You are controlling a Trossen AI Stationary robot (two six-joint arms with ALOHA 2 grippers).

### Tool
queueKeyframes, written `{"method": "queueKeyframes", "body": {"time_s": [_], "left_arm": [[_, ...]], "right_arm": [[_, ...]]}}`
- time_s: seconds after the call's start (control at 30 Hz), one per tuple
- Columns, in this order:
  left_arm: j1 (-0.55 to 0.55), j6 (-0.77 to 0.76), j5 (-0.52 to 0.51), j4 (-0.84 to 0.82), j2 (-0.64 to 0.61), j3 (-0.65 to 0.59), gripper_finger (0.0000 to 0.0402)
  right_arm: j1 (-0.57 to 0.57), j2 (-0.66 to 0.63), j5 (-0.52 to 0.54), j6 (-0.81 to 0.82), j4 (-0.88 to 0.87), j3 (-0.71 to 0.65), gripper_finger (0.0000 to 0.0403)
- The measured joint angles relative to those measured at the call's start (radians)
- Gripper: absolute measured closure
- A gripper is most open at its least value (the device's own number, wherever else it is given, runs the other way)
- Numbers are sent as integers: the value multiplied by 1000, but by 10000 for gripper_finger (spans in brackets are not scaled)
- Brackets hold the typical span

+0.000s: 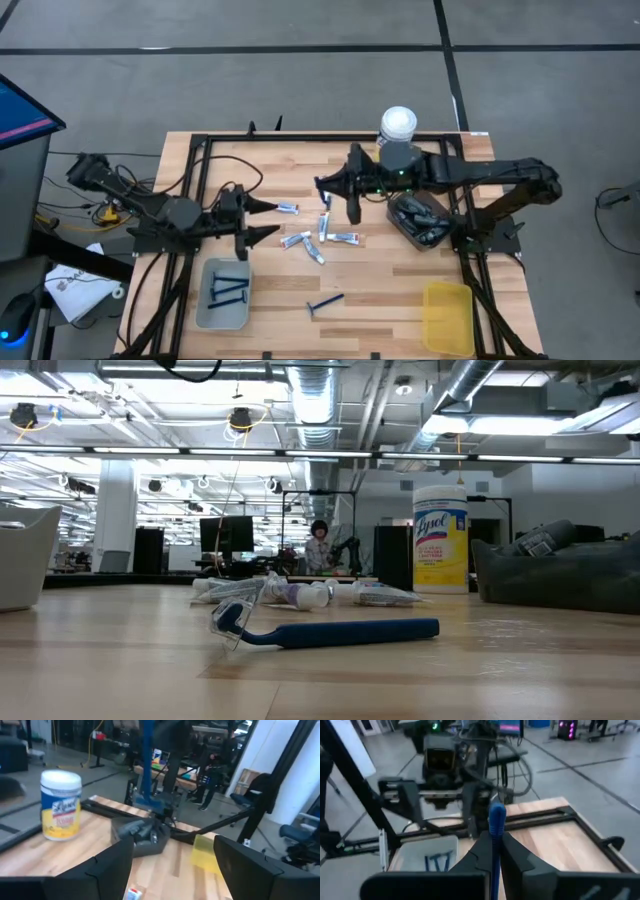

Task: Pick & Place Travel size toiletries
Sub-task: Put the blue razor into the gray bin

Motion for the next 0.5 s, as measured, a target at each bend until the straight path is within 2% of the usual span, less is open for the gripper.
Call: {"method": "queueKeyframes", "body": {"time_s": [0.1, 0.27, 0.5], "left_arm": [[50, 48, 48, 38, 10, 0, 131], [142, 161, 216, 182, 58, 0, 131], [241, 147, 330, 226, 141, -1, 131]], "right_arm": [[28, 31, 2, 17, 68, 0, 397], [62, 82, -1, 23, 170, -2, 397], [77, 143, -17, 49, 289, -2, 397]]}}
